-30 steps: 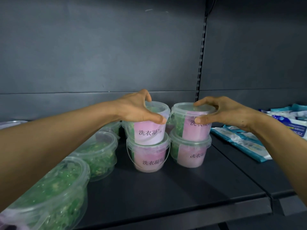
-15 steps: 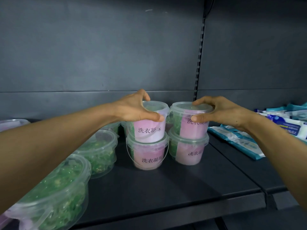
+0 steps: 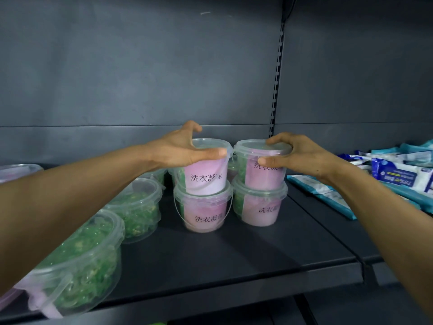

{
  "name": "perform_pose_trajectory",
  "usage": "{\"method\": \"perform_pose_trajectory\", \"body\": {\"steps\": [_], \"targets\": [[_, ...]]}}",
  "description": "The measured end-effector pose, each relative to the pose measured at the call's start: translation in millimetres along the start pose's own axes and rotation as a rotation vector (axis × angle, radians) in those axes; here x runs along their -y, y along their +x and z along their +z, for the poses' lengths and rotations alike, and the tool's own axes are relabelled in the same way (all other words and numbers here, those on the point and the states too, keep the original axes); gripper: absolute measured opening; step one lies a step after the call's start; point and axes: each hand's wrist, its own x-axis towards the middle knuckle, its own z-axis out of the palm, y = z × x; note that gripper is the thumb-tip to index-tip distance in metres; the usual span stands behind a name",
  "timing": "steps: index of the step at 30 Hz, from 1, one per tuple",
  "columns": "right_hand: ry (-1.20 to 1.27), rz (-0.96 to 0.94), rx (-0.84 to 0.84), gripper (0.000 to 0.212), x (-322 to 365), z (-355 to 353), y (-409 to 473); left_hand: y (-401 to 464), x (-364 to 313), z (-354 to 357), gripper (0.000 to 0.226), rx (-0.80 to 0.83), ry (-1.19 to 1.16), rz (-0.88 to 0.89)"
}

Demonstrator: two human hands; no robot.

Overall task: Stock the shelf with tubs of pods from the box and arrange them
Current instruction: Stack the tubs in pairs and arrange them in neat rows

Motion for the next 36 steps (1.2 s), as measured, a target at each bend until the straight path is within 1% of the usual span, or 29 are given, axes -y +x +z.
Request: {"method": "perform_pose_trajectory", "body": {"steps": [1, 3, 4, 6, 8, 10, 11, 12, 15, 17, 20, 24, 29, 36], "targets": [[0.012, -0.004, 0.0, 0.085, -1, 1, -3, -4, -1, 1, 0.109, -0.034, -0.052, -0.003], [0.071, -0.02, -0.017, 0.101, -4, 3, -10, -14, -1, 6, 0.095, -0.156, -0.155, -0.009], [0.118, -0.03, -0.037, 0.102, -8, 4, -15, -20, 1, 10, 0.088, -0.223, -0.199, -0.016], [0.202, -0.023, -0.076, 0.102, -23, 9, -25, -32, 6, 22, 0.084, -0.323, -0.305, -0.044], [0.232, 0.044, -0.069, 0.106, -41, 20, -32, -46, 11, 40, 0.083, -0.374, -0.428, -0.07], [0.223, 0.133, -0.026, 0.123, -57, 36, -34, -52, 17, 61, 0.078, -0.399, -0.525, -0.105], [0.225, 0.158, -0.011, 0.133, -63, 43, -34, -53, 20, 71, 0.078, -0.404, -0.565, -0.133], [0.239, 0.168, -0.011, 0.137, -68, 49, -32, -52, 24, 80, 0.079, -0.403, -0.603, -0.165], [0.27, 0.143, -0.032, 0.132, -72, 59, -27, -45, 34, 96, 0.082, -0.391, -0.654, -0.242], [0.278, 0.125, -0.038, 0.124, -73, 63, -23, -41, 39, 102, 0.094, -0.375, -0.663, -0.254], [0.28, 0.121, -0.077, 0.116, -74, 67, -20, -39, 47, 109, 0.102, -0.341, -0.682, -0.204], [0.279, 0.109, -0.115, 0.106, -73, 66, -20, -39, 58, 118, 0.112, -0.367, -0.646, -0.16], [0.237, 0.133, -0.103, 0.109, -72, 64, -19, -37, 62, 122, 0.113, -0.426, -0.633, -0.139], [0.204, 0.141, -0.128, 0.11, -73, 64, -23, -43, 63, 120, 0.123, -0.401, -0.569, -0.171]]}}
